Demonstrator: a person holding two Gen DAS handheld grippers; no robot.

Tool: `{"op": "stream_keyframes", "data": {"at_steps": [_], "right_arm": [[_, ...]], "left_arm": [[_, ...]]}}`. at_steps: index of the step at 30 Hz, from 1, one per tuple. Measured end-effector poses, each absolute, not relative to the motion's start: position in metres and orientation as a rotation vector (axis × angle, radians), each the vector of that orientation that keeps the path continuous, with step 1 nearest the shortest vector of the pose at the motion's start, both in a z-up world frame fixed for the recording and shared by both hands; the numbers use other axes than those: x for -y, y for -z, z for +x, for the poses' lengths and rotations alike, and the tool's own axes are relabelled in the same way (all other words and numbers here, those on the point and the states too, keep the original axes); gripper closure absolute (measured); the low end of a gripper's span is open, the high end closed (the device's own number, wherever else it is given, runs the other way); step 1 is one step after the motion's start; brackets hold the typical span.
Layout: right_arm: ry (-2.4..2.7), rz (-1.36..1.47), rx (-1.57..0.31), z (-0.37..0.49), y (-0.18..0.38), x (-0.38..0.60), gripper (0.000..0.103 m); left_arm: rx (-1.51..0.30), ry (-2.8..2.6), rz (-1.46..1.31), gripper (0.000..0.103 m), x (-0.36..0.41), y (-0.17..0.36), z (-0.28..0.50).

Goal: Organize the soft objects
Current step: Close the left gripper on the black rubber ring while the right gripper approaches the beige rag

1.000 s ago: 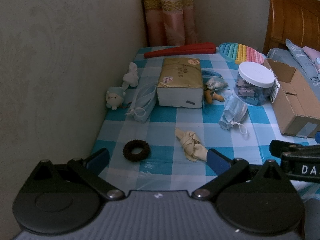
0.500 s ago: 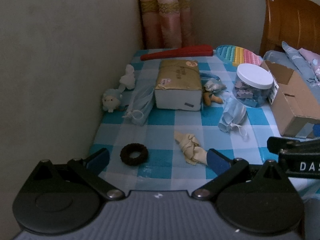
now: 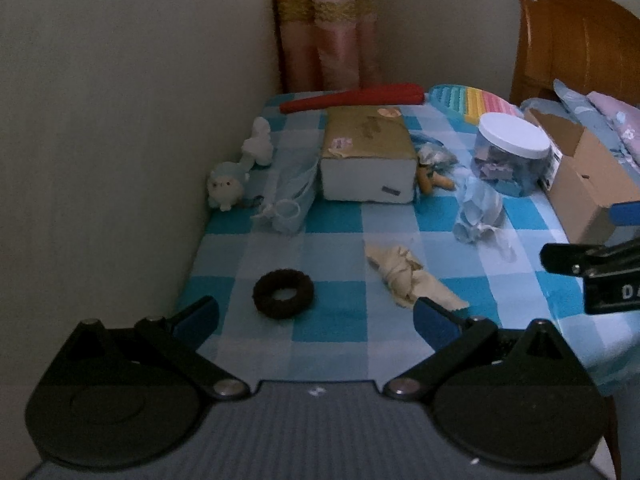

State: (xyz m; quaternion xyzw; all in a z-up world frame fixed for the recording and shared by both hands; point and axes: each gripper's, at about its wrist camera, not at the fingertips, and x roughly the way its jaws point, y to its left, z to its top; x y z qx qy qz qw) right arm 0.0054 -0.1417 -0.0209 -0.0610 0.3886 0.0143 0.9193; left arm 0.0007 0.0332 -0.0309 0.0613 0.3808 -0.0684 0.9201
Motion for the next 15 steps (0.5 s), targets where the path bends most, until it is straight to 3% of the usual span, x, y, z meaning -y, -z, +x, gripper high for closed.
{"op": "stream_keyframes", "data": {"at_steps": [15], "right_arm": [[-0.275, -0.168, -0.879, 0.034, 0.082, 0.108, 0.0]], "left_arm": [[-0.783, 0.121, 0.166, 0.001, -0.051, 0.052, 0.002]]}}
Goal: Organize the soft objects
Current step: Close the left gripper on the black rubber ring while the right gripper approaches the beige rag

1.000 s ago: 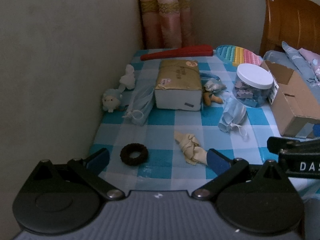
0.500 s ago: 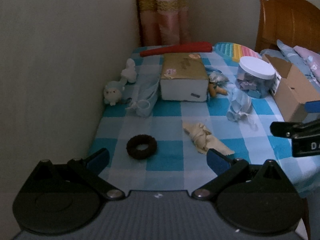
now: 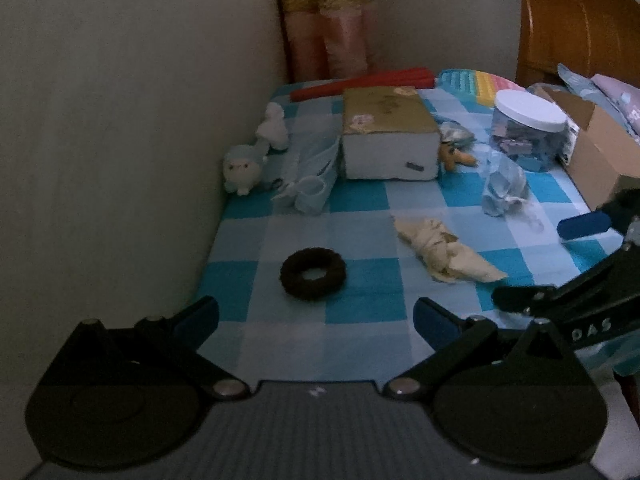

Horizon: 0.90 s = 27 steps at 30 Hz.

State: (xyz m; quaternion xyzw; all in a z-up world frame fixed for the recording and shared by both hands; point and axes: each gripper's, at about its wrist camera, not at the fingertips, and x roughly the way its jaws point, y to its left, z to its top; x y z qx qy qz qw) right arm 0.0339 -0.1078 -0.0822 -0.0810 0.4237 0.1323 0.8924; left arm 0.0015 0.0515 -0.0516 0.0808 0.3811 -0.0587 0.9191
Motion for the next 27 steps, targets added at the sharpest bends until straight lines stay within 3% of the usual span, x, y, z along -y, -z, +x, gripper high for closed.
{"op": "stream_keyframes", "data": {"at_steps": [27], "right_arm": [[-0.313, -0.165, -0.8, 0.027, 0.1, 0.111, 0.0]], "left_arm": [[-0.83, 0.148, 0.05, 0.001, -0.059, 0.086, 0.052]]}}
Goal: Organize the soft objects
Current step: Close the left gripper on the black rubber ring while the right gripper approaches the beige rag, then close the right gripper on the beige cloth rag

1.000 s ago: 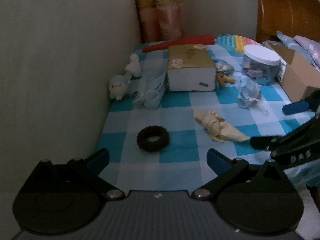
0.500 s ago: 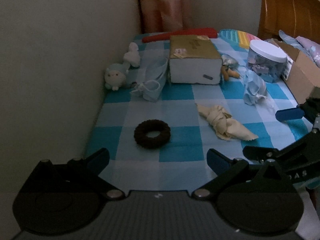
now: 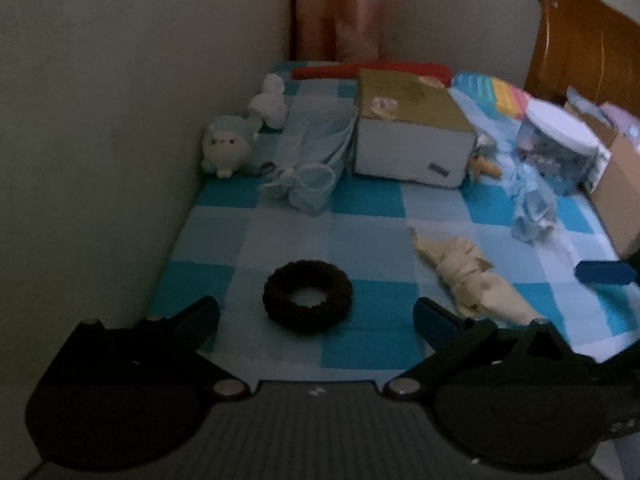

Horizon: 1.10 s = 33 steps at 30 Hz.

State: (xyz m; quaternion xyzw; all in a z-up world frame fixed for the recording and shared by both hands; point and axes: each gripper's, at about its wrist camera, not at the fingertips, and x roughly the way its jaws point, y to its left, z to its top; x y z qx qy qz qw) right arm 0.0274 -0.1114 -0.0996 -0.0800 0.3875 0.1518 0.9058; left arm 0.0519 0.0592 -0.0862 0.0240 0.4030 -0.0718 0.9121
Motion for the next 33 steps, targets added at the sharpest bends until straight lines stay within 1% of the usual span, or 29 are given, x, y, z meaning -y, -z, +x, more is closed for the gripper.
{"op": "stream_keyframes", "data": {"at_steps": [7, 9, 11, 13, 15, 17, 19, 20, 33], "right_arm": [[-0.34, -0.164, -0.762, 0.024, 0.102, 0.115, 0.0], [-0.345, -0.162, -0.754, 0.024, 0.102, 0.115, 0.0], [-0.353, -0.165, -0.747, 0.023, 0.102, 0.116, 0.0], [-0.356, -0.164, -0.744, 0.023, 0.102, 0.116, 0.0], [-0.357, -0.165, -0.744, 0.023, 0.102, 0.116, 0.0], [-0.362, -0.165, -0.742, 0.023, 0.102, 0.116, 0.0], [-0.374, -0.167, -0.745, 0.023, 0.102, 0.115, 0.0], [-0.389, -0.169, -0.748, 0.023, 0.101, 0.114, 0.0], [-0.508, -0.234, -0.71, 0.036, 0.101, 0.075, 0.0]], "left_arm": [[-0.806, 0.14, 0.054, 0.001, -0.058, 0.091, 0.057], [-0.801, 0.139, 0.044, 0.004, -0.06, 0.092, 0.057], [-0.794, 0.144, 0.033, 0.012, -0.06, 0.09, 0.057], [-0.785, 0.146, 0.034, 0.028, -0.057, 0.088, 0.055], [-0.781, 0.148, 0.038, 0.035, -0.055, 0.086, 0.054], [-0.779, 0.148, 0.042, 0.037, -0.054, 0.085, 0.054], [-0.777, 0.149, 0.034, 0.052, -0.055, 0.084, 0.054], [-0.777, 0.147, 0.037, 0.053, -0.055, 0.084, 0.053], [-0.776, 0.147, 0.027, 0.054, -0.058, 0.084, 0.054]]}}
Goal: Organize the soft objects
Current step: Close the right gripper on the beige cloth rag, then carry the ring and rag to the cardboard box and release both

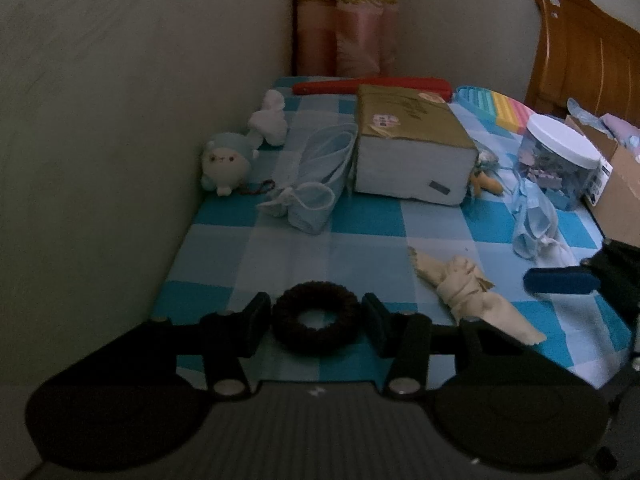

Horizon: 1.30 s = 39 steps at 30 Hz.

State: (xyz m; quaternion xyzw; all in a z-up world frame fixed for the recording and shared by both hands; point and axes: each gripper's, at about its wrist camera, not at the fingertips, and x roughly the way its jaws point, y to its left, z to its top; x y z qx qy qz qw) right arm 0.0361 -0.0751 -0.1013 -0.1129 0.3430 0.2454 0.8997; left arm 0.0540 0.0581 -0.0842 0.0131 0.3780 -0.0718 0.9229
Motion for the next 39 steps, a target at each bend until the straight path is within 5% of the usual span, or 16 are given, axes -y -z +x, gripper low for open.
{"op": "stream_keyframes", "data": {"at_steps": [6, 24, 39], "right_arm": [[-0.536, -0.229, -0.698, 0.046, 0.103, 0.068, 0.004], [-0.504, -0.233, -0.688, 0.053, 0.093, 0.067, 0.065], [-0.479, -0.235, -0.66, 0.035, 0.069, 0.085, 0.067]], "left_arm": [[-0.775, 0.146, 0.018, 0.054, -0.06, 0.084, 0.055], [-0.776, 0.133, 0.004, 0.054, -0.062, 0.084, 0.055], [-0.787, 0.176, 0.068, 0.062, -0.052, 0.069, 0.045]]}}
